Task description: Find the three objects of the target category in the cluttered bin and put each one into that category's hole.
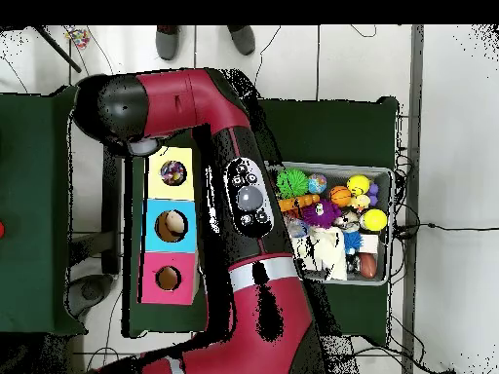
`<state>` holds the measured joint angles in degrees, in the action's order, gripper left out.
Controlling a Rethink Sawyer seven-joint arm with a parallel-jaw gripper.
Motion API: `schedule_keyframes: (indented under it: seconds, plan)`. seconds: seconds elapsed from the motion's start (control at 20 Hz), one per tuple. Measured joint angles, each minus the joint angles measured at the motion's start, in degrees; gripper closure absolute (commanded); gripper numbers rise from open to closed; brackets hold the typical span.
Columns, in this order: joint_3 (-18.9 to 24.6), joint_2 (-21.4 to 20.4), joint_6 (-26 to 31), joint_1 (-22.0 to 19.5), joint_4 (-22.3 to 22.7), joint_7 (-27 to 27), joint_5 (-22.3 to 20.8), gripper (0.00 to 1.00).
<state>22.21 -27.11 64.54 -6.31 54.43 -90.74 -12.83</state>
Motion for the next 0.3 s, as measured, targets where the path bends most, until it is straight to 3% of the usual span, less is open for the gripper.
schedule_keyframes:
  seconds: [0.3]
  plan:
    - [1.3, 1.3, 0.0, -0.5, -1.0, 0.0, -0.3, 1.0]
